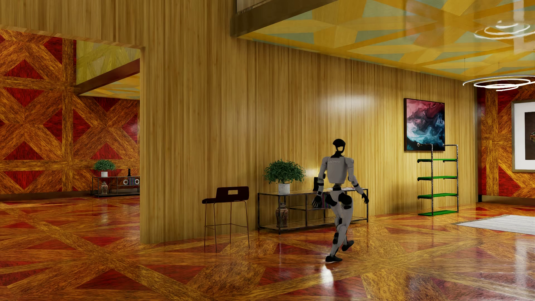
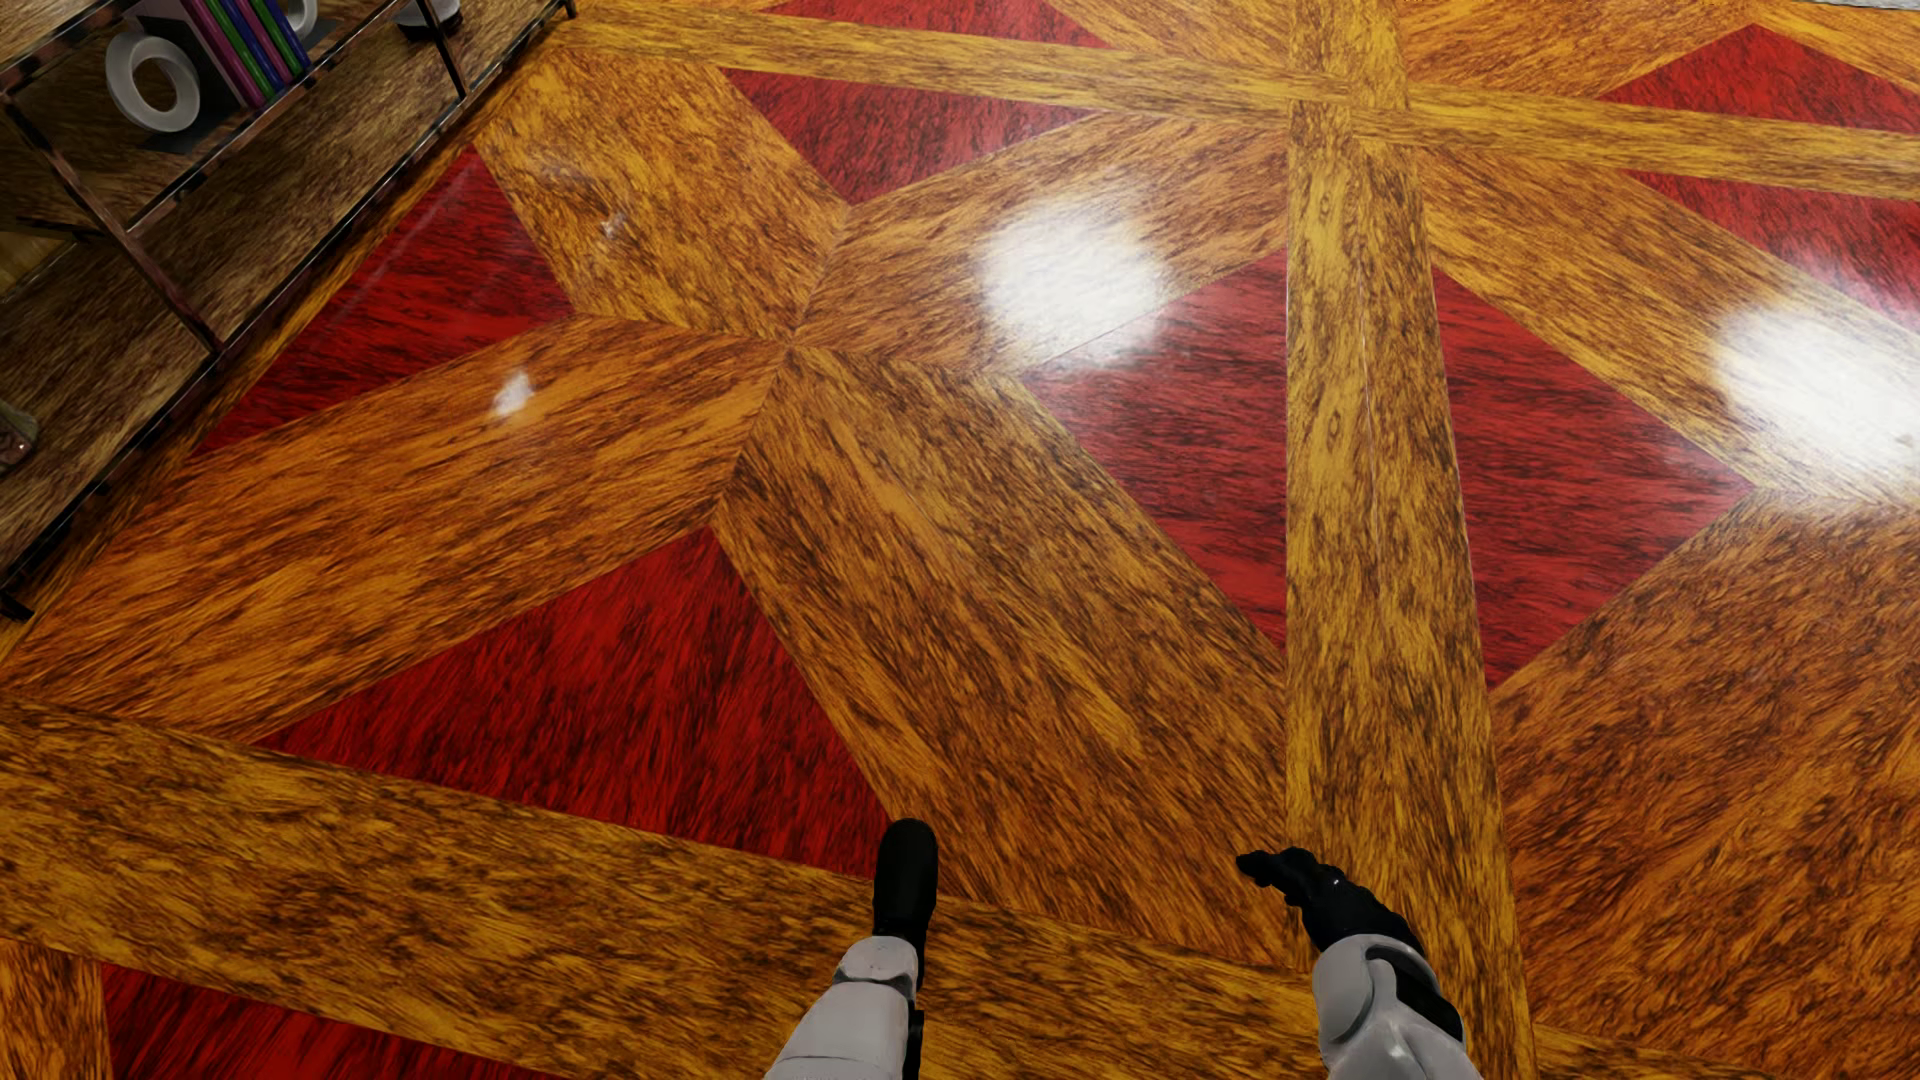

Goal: Move towards the dark green shelves

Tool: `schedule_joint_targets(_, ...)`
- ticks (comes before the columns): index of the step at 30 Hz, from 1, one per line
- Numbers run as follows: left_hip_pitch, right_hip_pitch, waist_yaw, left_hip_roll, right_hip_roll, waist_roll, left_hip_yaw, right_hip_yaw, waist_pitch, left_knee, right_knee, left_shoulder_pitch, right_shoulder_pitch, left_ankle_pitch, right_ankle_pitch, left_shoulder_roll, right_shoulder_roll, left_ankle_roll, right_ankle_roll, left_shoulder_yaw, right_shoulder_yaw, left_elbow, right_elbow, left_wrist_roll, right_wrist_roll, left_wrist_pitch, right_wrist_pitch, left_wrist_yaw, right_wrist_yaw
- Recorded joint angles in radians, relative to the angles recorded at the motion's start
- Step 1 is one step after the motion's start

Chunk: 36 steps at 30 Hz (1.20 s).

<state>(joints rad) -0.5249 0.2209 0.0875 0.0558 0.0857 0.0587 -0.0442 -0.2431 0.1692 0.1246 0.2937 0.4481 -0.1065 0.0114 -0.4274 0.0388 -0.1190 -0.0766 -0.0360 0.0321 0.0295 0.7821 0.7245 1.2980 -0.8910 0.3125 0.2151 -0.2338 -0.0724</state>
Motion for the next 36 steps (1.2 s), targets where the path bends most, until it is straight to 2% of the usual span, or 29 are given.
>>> schedule_joint_targets(1,-0.018,0.048,0.001,-0.035,-0.004,-0.004,-0.016,-0.016,0.002,-0.003,-0.003,-0.006,-0.016,-0.019,-0.026,0.005,-0.009,-0.039,0.018,0.007,-0.01,-0.013,-0.009,0.039,0.011,-0.02,0.009,-0.012,-0.016)
schedule_joint_targets(2,-0.028,0.089,0.002,-0.063,-0.017,-0.009,-0.011,-0.033,0.004,0.073,0.012,-0.012,-0.018,0.022,-0.043,-0.001,-0.012,0.007,0.036,0.034,-0.025,-0.035,-0.024,0.056,0.034,-0.032,0.008,-0.008,-0.023)
schedule_joint_targets(3,-0.048,0.125,0.009,-0.081,-0.035,-0.018,0.007,-0.036,0.009,0.189,0.045,-0.019,-0.014,0.063,-0.019,-0.025,-0.013,0.054,0.045,0.09,-0.03,-0.068,-0.036,0.035,0.05,-0.026,0.008,0.015,-0.026)
schedule_joint_targets(4,-0.041,0.143,0.018,-0.079,-0.06,-0.032,0.034,-0.022,0.013,0.269,0.106,-0.022,-0.005,0.14,0.041,-0.061,-0.011,0.06,0.045,0.164,-0.018,-0.109,-0.041,-0.022,0.054,-0.015,0.0,0.049,-0.033)
schedule_joint_targets(5,-0.035,0.131,0.026,-0.073,-0.095,-0.05,0.068,-0.004,0.017,0.359,0.218,-0.021,0.008,0.141,0.138,-0.096,-0.011,0.082,0.005,0.226,0.005,-0.141,-0.04,-0.087,0.05,-0.007,-0.005,0.089,-0.022)
schedule_joint_targets(6,-0.023,0.086,0.03,-0.071,-0.146,-0.07,0.104,-0.001,0.022,0.432,0.384,-0.032,0.029,0.087,0.254,-0.124,-0.011,0.119,0.002,0.27,0.026,-0.152,-0.041,-0.147,0.038,0.006,-0.001,0.134,-0.013)
schedule_joint_targets(7,0.007,0.01,0.026,-0.072,-0.211,-0.091,0.134,0.0,0.027,0.479,0.586,-0.058,0.054,0.021,0.369,-0.137,-0.008,0.125,0.019,0.289,0.042,-0.138,-0.043,-0.187,0.026,0.025,0.004,0.163,0.003)
schedule_joint_targets(8,0.053,-0.084,0.015,-0.084,-0.279,-0.113,0.156,0.009,0.032,0.489,0.772,-0.104,0.089,-0.029,0.475,-0.131,-0.004,0.123,0.013,0.279,0.045,-0.094,-0.056,-0.193,0.019,0.053,0.008,0.169,0.022)
schedule_joint_targets(9,0.111,-0.185,0.0,-0.098,-0.312,-0.131,0.167,0.033,0.034,0.476,0.913,-0.165,0.134,-0.068,0.42,-0.102,0.006,0.126,-0.016,0.224,0.034,-0.028,-0.077,-0.146,0.024,0.07,0.01,0.141,0.03)
schedule_joint_targets(10,0.177,-0.292,-0.016,-0.108,-0.324,-0.144,0.171,0.06,0.035,0.445,1.013,-0.231,0.182,-0.099,0.368,-0.056,0.02,0.13,-0.031,0.129,0.017,0.033,-0.095,-0.05,0.037,0.065,0.014,0.083,0.027)
schedule_joint_targets(11,0.247,-0.39,-0.034,-0.117,-0.337,-0.152,0.172,0.071,0.034,0.402,1.068,-0.297,0.228,-0.121,0.353,-0.007,0.031,0.13,-0.03,0.018,-0.005,0.063,-0.109,0.063,0.055,0.009,0.015,0.04,0.016)
schedule_joint_targets(12,0.314,-0.481,-0.052,-0.125,-0.342,-0.155,0.17,0.078,0.032,0.358,1.074,-0.357,0.276,-0.139,0.379,0.045,0.039,0.129,-0.015,-0.08,-0.028,0.072,-0.122,0.176,0.076,-0.057,0.01,0.038,0.002)
schedule_joint_targets(13,0.375,-0.56,-0.07,-0.134,-0.34,-0.157,0.167,0.076,0.028,0.323,1.036,-0.418,0.317,-0.16,0.382,0.072,0.047,0.127,-0.021,-0.134,-0.045,0.056,-0.125,0.246,0.095,-0.102,0.012,0.06,-0.007)
schedule_joint_targets(14,0.436,-0.622,-0.087,-0.141,-0.335,-0.157,0.164,0.065,0.024,0.289,0.952,-0.472,0.364,-0.184,0.378,0.075,0.046,0.125,-0.024,-0.144,-0.06,0.031,-0.13,0.251,0.102,-0.122,0.023,0.093,-0.003)
schedule_joint_targets(16,0.544,-0.702,-0.11,-0.159,-0.313,-0.158,0.163,0.037,0.016,0.236,0.658,-0.562,0.424,-0.242,0.39,0.073,0.037,0.12,0.003,-0.087,-0.09,-0.046,-0.107,0.116,0.106,-0.139,0.042,0.146,-0.003)
schedule_joint_targets(18,0.636,-0.703,-0.121,-0.18,-0.253,-0.158,0.165,0.033,0.009,0.186,0.173,-0.635,0.467,-0.296,0.431,0.07,0.049,0.114,0.043,-0.034,-0.135,-0.116,-0.056,-0.057,0.104,-0.129,0.081,0.182,0.003)
schedule_joint_targets(19,0.684,-0.698,-0.124,-0.191,-0.218,-0.156,0.165,0.061,0.005,0.161,-0.052,-0.658,0.488,-0.317,0.424,0.074,0.062,0.107,0.062,-0.025,-0.166,-0.15,-0.031,-0.122,0.112,-0.118,0.097,0.201,-0.002)
schedule_joint_targets(20,0.729,-0.714,-0.125,-0.196,-0.194,-0.153,0.168,0.065,0.003,0.145,-0.159,-0.667,0.508,-0.338,0.371,0.086,0.075,0.098,0.093,-0.032,-0.186,-0.18,-0.008,-0.156,0.112,-0.103,0.097,0.217,-0.009)
schedule_joint_targets(21,0.767,-0.734,-0.123,-0.195,-0.188,-0.149,0.18,0.01,0.001,0.15,-0.147,-0.657,0.524,-0.355,0.368,0.103,0.082,0.088,0.08,-0.045,-0.191,-0.213,0.018,-0.171,0.095,-0.096,0.094,0.228,-0.007)
schedule_joint_targets(22,0.804,-0.742,-0.127,-0.187,-0.188,-0.141,0.191,-0.028,-0.001,0.179,-0.072,-0.628,0.534,-0.341,0.385,0.116,0.091,0.083,0.021,-0.053,-0.197,-0.25,0.038,-0.187,0.078,-0.097,0.104,0.247,0.011)
schedule_joint_targets(24,0.857,-0.727,-0.149,-0.152,-0.2,-0.114,0.191,-0.06,-0.007,0.273,0.09,-0.547,0.57,-0.232,0.487,0.14,0.129,0.086,-0.123,-0.094,-0.237,-0.267,0.03,-0.158,0.078,-0.084,0.108,0.268,0.041)
schedule_joint_targets(25,0.846,-0.722,-0.156,-0.118,-0.207,-0.095,0.2,-0.079,-0.009,0.386,0.184,-0.504,0.586,-0.136,0.484,0.145,0.153,0.088,-0.148,-0.108,-0.262,-0.248,0.022,-0.138,0.085,-0.069,0.105,0.261,0.037)
schedule_joint_targets(27,0.707,-0.688,-0.157,-0.012,-0.183,-0.051,0.22,-0.098,-0.004,0.79,0.317,-0.422,0.569,0.055,0.343,0.13,0.193,0.003,-0.14,-0.107,-0.279,-0.169,0.039,-0.095,0.081,-0.01,0.116,0.227,0.018)
schedule_joint_targets(28,0.61,-0.648,-0.15,0.043,-0.155,-0.029,0.213,-0.103,-0.002,0.975,0.331,-0.385,0.536,0.15,0.294,0.106,0.199,0.023,-0.132,-0.085,-0.265,-0.115,0.063,-0.094,0.057,0.03,0.132,0.204,0.022)
schedule_joint_targets(30,0.411,-0.542,-0.12,0.093,-0.099,0.005,0.177,-0.087,-0.001,1.207,0.299,-0.32,0.43,0.054,0.23,0.051,0.194,0.051,-0.11,-0.045,-0.227,-0.002,0.103,-0.108,0.013,0.087,0.135,0.144,0.029)
schedule_joint_targets(31,0.318,-0.483,-0.104,0.103,-0.072,0.013,0.163,-0.066,-0.001,1.254,0.269,-0.283,0.364,0.04,0.207,0.035,0.187,0.069,-0.099,-0.043,-0.202,0.041,0.111,-0.094,-0.005,0.109,0.12,0.098,0.026)
schedule_joint_targets(32,0.235,-0.426,-0.087,0.114,-0.047,0.018,0.154,-0.04,-0.002,1.256,0.238,-0.228,0.293,0.035,0.185,0.014,0.181,0.061,-0.088,-0.049,-0.183,0.045,0.119,-0.076,-0.015,0.107,0.087,0.064,0.017)
schedule_joint_targets(34,0.091,-0.323,-0.054,0.14,-0.012,0.022,0.148,0.017,-0.004,1.137,0.186,-0.128,0.161,-0.001,0.139,-0.013,0.171,0.093,-0.068,-0.043,-0.146,0.018,0.097,-0.048,-0.005,0.044,-0.018,0.035,-0.035)
schedule_joint_targets(36,0.018,-0.227,-0.026,0.204,0.011,0.025,0.217,0.062,-0.007,0.84,0.146,-0.054,0.044,0.004,0.087,-0.051,0.151,0.105,-0.049,0.004,-0.097,-0.02,0.049,-0.059,0.003,-0.021,-0.127,0.022,-0.099)
